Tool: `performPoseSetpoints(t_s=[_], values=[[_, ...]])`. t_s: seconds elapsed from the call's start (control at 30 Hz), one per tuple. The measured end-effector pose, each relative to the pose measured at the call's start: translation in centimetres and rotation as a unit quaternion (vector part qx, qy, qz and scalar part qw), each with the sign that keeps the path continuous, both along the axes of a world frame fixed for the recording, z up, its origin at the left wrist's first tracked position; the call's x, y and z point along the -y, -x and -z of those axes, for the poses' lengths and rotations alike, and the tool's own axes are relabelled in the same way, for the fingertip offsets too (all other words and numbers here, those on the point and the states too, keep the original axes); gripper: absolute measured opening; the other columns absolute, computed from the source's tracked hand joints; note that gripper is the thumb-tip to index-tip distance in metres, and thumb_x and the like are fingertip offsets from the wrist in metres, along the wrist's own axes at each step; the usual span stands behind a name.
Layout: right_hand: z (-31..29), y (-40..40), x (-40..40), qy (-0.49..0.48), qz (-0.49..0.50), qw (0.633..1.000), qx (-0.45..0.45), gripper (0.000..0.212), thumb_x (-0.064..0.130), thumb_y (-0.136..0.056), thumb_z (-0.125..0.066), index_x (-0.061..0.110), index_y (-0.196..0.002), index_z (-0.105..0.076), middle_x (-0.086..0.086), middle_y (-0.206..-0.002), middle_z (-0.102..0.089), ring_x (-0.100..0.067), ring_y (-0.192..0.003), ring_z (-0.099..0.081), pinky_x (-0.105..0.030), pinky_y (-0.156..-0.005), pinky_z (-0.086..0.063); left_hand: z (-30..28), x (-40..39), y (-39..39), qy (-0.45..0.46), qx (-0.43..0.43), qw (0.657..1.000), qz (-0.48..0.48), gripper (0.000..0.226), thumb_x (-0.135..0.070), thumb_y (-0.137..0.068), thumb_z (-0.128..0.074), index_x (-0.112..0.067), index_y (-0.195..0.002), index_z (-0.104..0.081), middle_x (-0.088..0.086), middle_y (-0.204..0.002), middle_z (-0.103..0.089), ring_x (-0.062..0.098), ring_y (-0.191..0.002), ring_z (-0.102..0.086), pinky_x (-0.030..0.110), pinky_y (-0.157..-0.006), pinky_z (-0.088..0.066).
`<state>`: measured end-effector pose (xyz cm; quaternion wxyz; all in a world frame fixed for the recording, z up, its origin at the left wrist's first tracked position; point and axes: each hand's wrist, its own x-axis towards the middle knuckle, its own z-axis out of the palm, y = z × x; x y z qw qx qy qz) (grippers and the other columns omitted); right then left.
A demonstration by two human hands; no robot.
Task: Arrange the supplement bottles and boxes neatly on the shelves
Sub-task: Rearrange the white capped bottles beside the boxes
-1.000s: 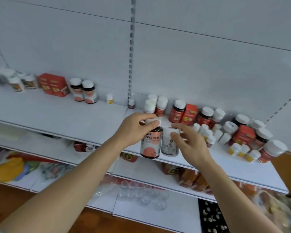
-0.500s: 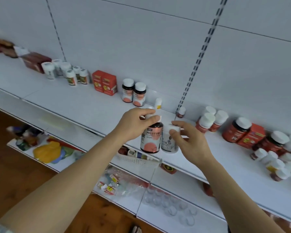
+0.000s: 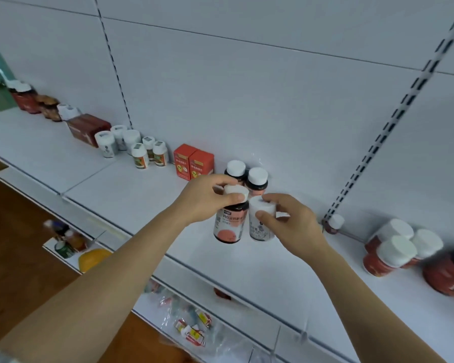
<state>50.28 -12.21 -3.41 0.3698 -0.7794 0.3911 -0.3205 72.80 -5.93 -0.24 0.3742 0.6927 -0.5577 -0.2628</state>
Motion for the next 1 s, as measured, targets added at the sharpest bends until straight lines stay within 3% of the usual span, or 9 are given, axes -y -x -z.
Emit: performPoseSetpoints(t_s=[0.2,0.33,0.4,0.53,0.63,0.77,1.0], values=[[0.7,-4.8,1.7,0.063,0.044,0.996,-0.044,0.033,0.044,-0.080,-0.071,0.046,-0.111,-0.061,0.035,-0.108,-0.058,0.003,-0.102,-0.056,-0.010,-0.073,-0.046,1.4,3.4,-6.2,0.037,0.016,0.999,0.015,0.049,-0.054,-0.072,-0.079,-0.040,-0.118,-0.067,-0.036,-0.097,-0.061,-0.020,-0.093,-0.056,0.006,-0.076,-0.039],[0.9,-7.2,1.2,0.090,0.089,0.990,-0.057,0.033,0.035,-0.081,-0.073,0.039,-0.112,-0.062,0.026,-0.110,-0.061,-0.003,-0.101,-0.058,-0.019,-0.074,-0.051,2.5,5.5,-8.1,0.051,0.046,0.995,0.066,0.052,-0.052,-0.073,-0.079,-0.036,-0.121,-0.066,-0.024,-0.106,-0.065,-0.008,-0.093,-0.057,0.004,-0.075,-0.038],[1.0,-7.9,0.6,0.099,0.109,0.987,-0.066,0.033,0.029,-0.081,-0.074,0.034,-0.112,-0.063,0.024,-0.109,-0.061,-0.004,-0.099,-0.058,-0.021,-0.075,-0.053,3.1,6.3,-8.4,0.061,0.058,0.992,0.096,0.053,-0.049,-0.075,-0.078,-0.031,-0.123,-0.065,-0.018,-0.113,-0.066,-0.003,-0.097,-0.059,0.006,-0.077,-0.039],[1.2,-8.2,-0.4,0.093,0.145,0.981,-0.089,0.033,0.023,-0.083,-0.071,0.027,-0.114,-0.063,0.018,-0.112,-0.062,-0.003,-0.098,-0.058,-0.019,-0.079,-0.052,4.0,7.3,-8.1,0.090,0.084,0.983,0.135,0.054,-0.039,-0.079,-0.078,-0.021,-0.127,-0.063,-0.005,-0.127,-0.064,0.013,-0.109,-0.062,0.027,-0.089,-0.048],[1.2,-8.2,-0.7,0.100,0.158,0.977,-0.100,0.033,0.018,-0.083,-0.071,0.021,-0.115,-0.064,0.015,-0.113,-0.062,-0.006,-0.096,-0.059,-0.024,-0.081,-0.054,4.5,7.6,-8.0,0.092,0.089,0.981,0.148,0.053,-0.034,-0.081,-0.077,-0.017,-0.128,-0.062,-0.002,-0.130,-0.062,0.017,-0.112,-0.061,0.035,-0.093,-0.049],[1.4,-8.0,-0.6,0.102,0.167,0.972,-0.130,0.034,0.019,-0.083,-0.071,0.020,-0.117,-0.063,0.011,-0.117,-0.061,-0.012,-0.095,-0.060,-0.031,-0.083,-0.055,5.3,7.9,-7.9,0.087,0.081,0.981,0.154,0.050,-0.031,-0.084,-0.075,-0.019,-0.130,-0.061,-0.003,-0.130,-0.061,0.016,-0.112,-0.060,0.035,-0.094,-0.049],[1.9,-7.3,0.0,0.101,0.151,0.975,-0.129,0.035,0.020,-0.084,-0.070,0.020,-0.118,-0.062,0.010,-0.120,-0.060,-0.014,-0.096,-0.061,-0.033,-0.083,-0.055,6.0,7.5,-7.4,0.102,0.101,0.981,0.132,0.047,-0.030,-0.086,-0.072,-0.018,-0.130,-0.059,-0.002,-0.126,-0.060,0.015,-0.111,-0.057,0.025,-0.089,-0.043]])
